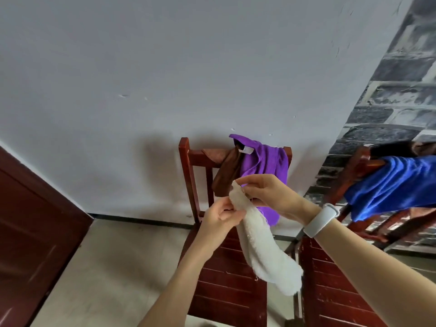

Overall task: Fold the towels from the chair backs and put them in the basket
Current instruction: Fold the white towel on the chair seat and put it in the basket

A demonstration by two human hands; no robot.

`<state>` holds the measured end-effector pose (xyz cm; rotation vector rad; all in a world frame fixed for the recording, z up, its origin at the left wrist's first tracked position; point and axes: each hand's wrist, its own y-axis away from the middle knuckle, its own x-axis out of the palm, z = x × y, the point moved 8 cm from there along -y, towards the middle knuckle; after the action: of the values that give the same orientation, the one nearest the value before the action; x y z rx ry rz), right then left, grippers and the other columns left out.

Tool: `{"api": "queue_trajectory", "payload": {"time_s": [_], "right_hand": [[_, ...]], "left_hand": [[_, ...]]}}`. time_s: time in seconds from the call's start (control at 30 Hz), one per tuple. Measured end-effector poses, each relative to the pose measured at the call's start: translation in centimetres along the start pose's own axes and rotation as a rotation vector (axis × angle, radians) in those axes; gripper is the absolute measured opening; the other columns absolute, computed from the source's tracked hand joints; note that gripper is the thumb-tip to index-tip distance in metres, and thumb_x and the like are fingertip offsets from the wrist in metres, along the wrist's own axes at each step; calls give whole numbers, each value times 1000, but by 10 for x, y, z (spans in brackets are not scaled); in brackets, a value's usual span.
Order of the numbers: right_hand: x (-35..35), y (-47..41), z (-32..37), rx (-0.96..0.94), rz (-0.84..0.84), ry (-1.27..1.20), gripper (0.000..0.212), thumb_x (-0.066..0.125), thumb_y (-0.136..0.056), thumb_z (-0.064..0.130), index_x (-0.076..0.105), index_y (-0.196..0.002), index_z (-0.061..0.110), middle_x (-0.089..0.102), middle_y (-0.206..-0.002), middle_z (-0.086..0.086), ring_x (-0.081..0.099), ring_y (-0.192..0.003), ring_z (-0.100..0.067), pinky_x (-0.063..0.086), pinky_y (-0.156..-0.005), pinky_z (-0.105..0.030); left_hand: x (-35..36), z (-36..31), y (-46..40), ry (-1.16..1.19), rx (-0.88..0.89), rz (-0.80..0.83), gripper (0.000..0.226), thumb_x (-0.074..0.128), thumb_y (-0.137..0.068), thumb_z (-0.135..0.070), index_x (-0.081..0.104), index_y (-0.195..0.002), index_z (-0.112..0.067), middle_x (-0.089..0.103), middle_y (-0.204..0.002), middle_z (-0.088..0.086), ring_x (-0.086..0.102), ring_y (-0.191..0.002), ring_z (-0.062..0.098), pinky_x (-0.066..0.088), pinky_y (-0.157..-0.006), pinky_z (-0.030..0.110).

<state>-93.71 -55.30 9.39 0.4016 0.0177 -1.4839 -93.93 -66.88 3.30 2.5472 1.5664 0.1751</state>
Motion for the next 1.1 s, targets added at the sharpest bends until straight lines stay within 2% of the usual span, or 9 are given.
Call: {"api": "queue_trajectory", "payload": {"time_s": [0.17, 0.3, 0.43, 0.53, 0.7, 0.8, 0.87, 1.0, 1.1], "right_hand": [[-28, 10, -5, -55, -90, -206, 18, 49, -90, -1, 63, -99, 5, 70, -80, -6, 68, -77, -13, 57, -75, -22], [-64, 16, -52, 19, -388, -116, 26, 36, -87, -9, 60, -96, -6, 68, -73, -9, 64, -62, -12, 54, -64, -19], [-41, 14, -100, 67, -295, 12, 31, 49, -87, -5, 55, -117, 1, 65, -102, -16, 57, -76, -18, 45, -66, -14], [-10, 6, -101, -40, -197, 85, 39, 59, -84, 5, 52, -122, 12, 55, -98, 6, 52, -87, -12, 41, -71, -5], [8, -9, -94, -21, -97, 90, 14, 52, -81, -4, 57, -92, 3, 56, -82, -7, 54, -79, -13, 46, -75, -29], [-16, -14, -69, -85, -143, 108, 18, 47, -87, -1, 51, -80, 16, 51, -68, 3, 49, -56, 2, 40, -57, -10], [-41, -15, -54, -130, -331, 202, 5, 53, -88, 14, 55, -90, 19, 57, -75, 8, 52, -67, -1, 41, -65, -10], [-49, -12, -63, -4, -574, 574, 28, 54, -87, 29, 53, -111, 13, 54, -111, -5, 47, -107, -26, 35, -91, -40], [-25, 6, -96, -19, -559, 522, 20, 57, -86, 18, 56, -102, 7, 53, -103, -11, 50, -99, -29, 39, -85, -39]], "left_hand": [[6, -3, -12, -15, 6, -167, 13, 58, -87, -11, 63, -87, -22, 69, -87, -1, 66, -87, 12, 54, -78, 25], [13, -10, -17, 391, -84, -77, 23, 41, -92, -1, 63, -97, -8, 70, -84, 5, 67, -75, 12, 52, -63, 21], [17, -28, -17, 553, -155, -19, 27, 33, -93, 0, 59, -100, -6, 67, -93, 12, 63, -87, 21, 48, -77, 31], [14, -41, -11, 497, -180, -71, 26, 31, -94, -3, 56, -100, -5, 59, -102, 19, 58, -95, 29, 45, -85, 39], [-12, -57, 4, 207, -130, -109, 42, 55, -83, -39, 59, -112, -8, 66, -107, 17, 65, -96, 26, 52, -81, 37], [-50, -62, 15, -223, -38, -312, 29, 65, -82, -27, 60, -108, -16, 67, -103, 6, 65, -95, 20, 53, -81, 35], [-63, -58, 21, -183, -54, -335, 18, 58, -88, -23, 63, -104, -18, 70, -98, 2, 66, -92, 18, 53, -75, 31], [-57, -44, 24, 21, -160, -205, 17, 53, -90, -14, 66, -101, -13, 73, -93, 6, 69, -87, 19, 54, -69, 32], [-45, -36, 25, 238, -222, -162, 23, 46, -93, -13, 66, -101, -7, 73, -93, 9, 70, -87, 20, 55, -63, 28]]}}
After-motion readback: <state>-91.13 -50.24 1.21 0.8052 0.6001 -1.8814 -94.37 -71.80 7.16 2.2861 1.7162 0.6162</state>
